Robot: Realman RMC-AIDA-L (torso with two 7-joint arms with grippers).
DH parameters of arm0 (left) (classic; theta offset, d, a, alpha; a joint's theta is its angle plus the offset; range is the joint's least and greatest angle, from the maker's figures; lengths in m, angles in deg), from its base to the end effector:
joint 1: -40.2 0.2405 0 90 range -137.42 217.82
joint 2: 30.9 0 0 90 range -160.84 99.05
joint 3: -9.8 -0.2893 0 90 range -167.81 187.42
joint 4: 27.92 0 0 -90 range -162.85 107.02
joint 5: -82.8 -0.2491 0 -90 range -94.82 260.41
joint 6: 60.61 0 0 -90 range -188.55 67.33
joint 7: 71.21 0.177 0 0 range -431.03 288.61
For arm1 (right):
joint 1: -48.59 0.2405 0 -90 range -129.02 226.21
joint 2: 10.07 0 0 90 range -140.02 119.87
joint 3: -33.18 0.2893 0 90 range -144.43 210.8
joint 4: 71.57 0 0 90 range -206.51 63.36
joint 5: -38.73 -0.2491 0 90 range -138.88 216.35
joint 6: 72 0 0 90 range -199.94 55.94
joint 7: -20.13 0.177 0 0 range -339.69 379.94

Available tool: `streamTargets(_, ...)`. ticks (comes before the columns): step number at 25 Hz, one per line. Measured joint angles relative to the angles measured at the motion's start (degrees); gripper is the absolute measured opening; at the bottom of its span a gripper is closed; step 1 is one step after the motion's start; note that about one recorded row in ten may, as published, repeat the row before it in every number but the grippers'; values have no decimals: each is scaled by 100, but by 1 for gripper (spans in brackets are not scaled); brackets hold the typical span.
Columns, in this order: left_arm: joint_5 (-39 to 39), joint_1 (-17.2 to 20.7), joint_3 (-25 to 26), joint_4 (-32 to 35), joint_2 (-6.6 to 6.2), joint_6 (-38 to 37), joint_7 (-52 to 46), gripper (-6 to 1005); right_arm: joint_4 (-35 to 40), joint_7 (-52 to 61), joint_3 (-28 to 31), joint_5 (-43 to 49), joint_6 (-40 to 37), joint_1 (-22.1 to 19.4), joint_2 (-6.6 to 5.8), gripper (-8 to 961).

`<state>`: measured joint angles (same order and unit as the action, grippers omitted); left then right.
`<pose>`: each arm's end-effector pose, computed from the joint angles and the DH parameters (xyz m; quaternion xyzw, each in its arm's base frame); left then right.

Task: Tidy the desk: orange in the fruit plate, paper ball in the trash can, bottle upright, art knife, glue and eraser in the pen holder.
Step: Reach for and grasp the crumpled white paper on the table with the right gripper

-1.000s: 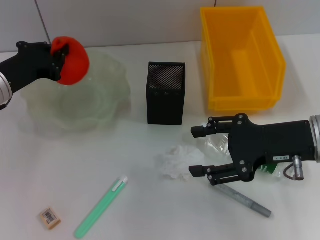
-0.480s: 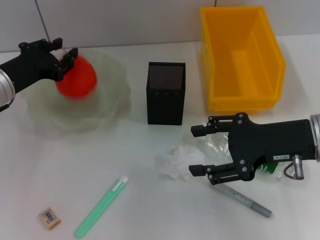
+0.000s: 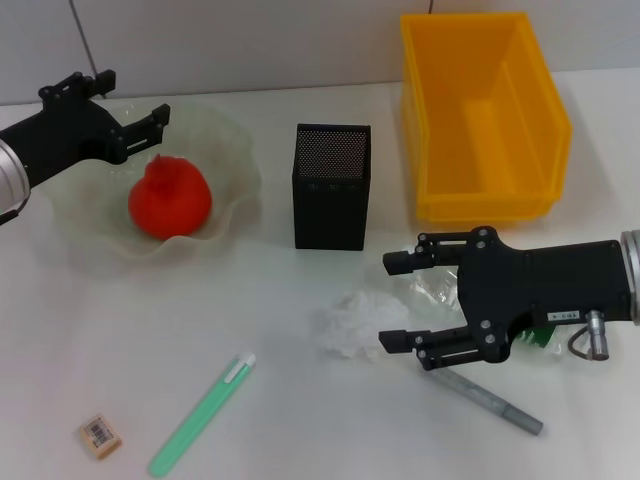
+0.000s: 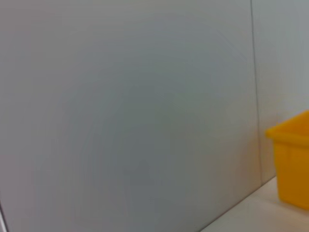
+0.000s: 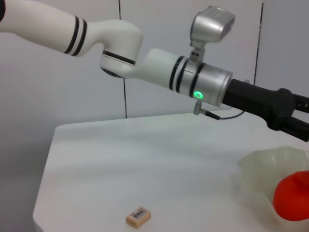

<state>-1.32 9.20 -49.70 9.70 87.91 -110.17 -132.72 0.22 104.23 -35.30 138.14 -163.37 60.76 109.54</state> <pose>-0.2902 0.4880 -0.0313 -0.8804 -0.1455 -0.1947 0.4071 0.2381 0.3296 -0.0237 -0.9717 0.0538 0.2074 0.0993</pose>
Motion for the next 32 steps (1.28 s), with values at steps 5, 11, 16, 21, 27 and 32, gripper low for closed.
streamTargets(5, -163, 227, -19, 398, -50, -714, -291, 791, -79, -77, 86, 0, 48, -52, -7, 735)
streamTargets(11, -367, 834, -80, 1550, -73, -2336, -695, 802, -235, -180, 171, 0, 66, -71, -16, 734)
streamTargets(16, -616, 1015, -56, 1993, -73, -3058, -1039, 802, -260, -238, 210, 15, 127, -74, -24, 733)
streamTargets(21, -1104, 1123, -21, 2293, -89, -3998, -1552, 802, -262, -226, 213, 55, 140, -73, -28, 732)
streamTargets(27, -1485, 1148, -14, 2339, -143, -4641, -1712, 802, -190, -131, 244, 176, 100, -73, -34, 731)
streamTargets(32, -1703, 1172, -8, 2340, -138, -4893, -1671, 802, 53, 317, 289, 616, 75, -74, -35, 730)
